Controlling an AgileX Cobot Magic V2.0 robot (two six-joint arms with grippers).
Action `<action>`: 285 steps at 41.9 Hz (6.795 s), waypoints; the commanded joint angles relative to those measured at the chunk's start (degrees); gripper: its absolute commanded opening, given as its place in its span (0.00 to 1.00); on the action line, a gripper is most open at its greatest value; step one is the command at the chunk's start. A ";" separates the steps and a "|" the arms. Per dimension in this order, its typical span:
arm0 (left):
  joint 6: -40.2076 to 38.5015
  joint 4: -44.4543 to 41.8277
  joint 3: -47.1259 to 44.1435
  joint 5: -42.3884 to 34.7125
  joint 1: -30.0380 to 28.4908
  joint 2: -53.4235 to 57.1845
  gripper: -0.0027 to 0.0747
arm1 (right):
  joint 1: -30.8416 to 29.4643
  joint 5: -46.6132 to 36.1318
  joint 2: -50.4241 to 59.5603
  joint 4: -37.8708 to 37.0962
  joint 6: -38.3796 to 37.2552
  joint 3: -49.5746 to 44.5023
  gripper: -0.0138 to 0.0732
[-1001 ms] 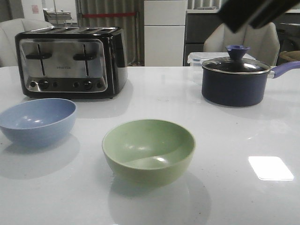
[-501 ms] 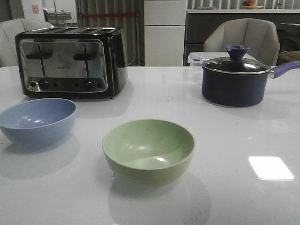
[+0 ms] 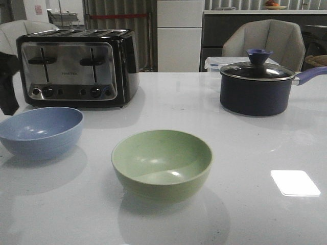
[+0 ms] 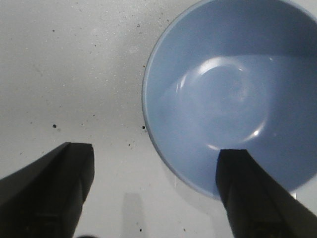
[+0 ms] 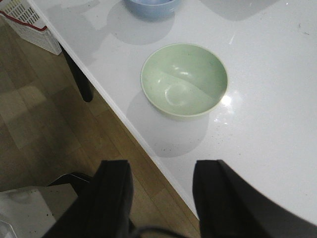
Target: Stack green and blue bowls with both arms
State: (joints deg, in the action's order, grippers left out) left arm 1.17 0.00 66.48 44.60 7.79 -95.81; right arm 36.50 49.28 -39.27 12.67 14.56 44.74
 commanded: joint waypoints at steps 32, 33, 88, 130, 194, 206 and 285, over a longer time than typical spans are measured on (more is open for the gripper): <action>0.01 0.99 8.58 -0.20 0.39 -8.41 0.15 | 0.03 -3.24 0.18 0.11 0.56 1.46 0.64; 0.01 0.99 8.97 0.51 0.39 -8.02 0.15 | 0.03 -3.17 0.18 0.11 0.56 1.46 0.64; 16.35 21.40 20.28 11.63 22.06 -7.22 0.15 | 0.03 -3.17 0.18 0.11 0.56 1.46 0.64; 17.18 24.66 20.51 10.72 22.19 -6.32 0.58 | 0.03 -3.17 0.18 0.11 0.56 1.46 0.64; 19.21 10.13 -21.05 -1.70 24.89 52.35 0.26 | -0.42 -4.38 -0.19 -8.03 -9.86 -4.09 0.32; 19.21 10.32 -21.05 -1.70 24.89 52.35 0.15 | -0.42 -4.54 -0.19 -8.09 -9.81 -4.09 0.22; -2.07 0.70 -66.93 -46.90 -5.30 97.31 0.16 | -0.42 -4.22 -0.11 -7.91 -9.81 -4.09 0.22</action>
State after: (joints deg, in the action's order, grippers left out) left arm -0.30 0.81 -0.20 3.79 1.96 0.29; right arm 36.40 48.47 -39.27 5.12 4.91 39.19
